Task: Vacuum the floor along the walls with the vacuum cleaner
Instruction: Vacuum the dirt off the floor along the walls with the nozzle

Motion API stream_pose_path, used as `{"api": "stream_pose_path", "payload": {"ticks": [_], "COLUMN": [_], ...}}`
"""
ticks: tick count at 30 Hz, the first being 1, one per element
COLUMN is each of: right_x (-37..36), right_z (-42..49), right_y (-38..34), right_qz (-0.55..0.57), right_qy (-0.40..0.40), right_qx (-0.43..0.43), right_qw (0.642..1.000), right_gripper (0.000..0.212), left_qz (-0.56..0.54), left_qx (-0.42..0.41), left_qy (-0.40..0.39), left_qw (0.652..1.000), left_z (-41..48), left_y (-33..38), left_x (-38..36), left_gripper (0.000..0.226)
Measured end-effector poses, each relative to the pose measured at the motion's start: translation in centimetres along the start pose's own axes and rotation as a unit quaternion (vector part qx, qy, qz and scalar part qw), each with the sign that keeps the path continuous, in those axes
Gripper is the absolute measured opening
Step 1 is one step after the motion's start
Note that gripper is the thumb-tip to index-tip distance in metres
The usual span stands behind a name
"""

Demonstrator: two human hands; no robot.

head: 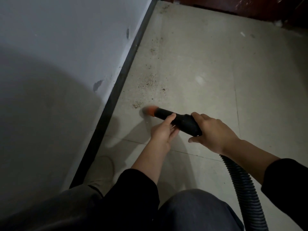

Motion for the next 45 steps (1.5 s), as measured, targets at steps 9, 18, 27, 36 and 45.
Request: {"api": "stream_pose_path", "payload": {"ticks": [9,18,27,36,45], "right_x": [0.2,1.6,2.0,2.5,2.4], "right_z": [-1.2,-2.9,-1.5,0.7,2.5], "right_y": [1.2,2.9,2.3,0.8,-0.8], "right_qz": [0.0,-0.007,-0.031,-0.057,-0.066], "right_qy": [-0.001,-0.017,-0.013,-0.022,-0.024], "right_qx": [-0.017,-0.054,-0.06,-0.049,-0.013], "right_qw": [1.0,0.998,0.998,0.997,0.997], "right_gripper": [0.063,0.062,0.061,0.061,0.061], "left_qz": [0.002,0.033,0.032,-0.003,-0.027], "left_qx": [0.021,0.055,0.053,0.051,0.039], "left_qy": [-0.001,-0.017,-0.035,-0.04,-0.027], "left_qw": [1.0,0.998,0.997,0.998,0.998], "left_z": [0.0,-0.6,-0.1,0.4,0.6], "left_y": [-1.4,-2.8,-1.4,0.3,1.9], "left_x": [-0.9,-3.0,-3.3,-2.6,-1.1], "left_gripper": [0.041,0.04,0.039,0.034,0.024]}}
Point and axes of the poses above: each hand's wrist, its own z-axis towards the middle knuckle, its own x-axis out of the back of the hand, y = z × x, the point moved 3 cm from there along z, towards the middle knuckle, and after that the axes turned 4 degrees about y, right-handed, at the moved point
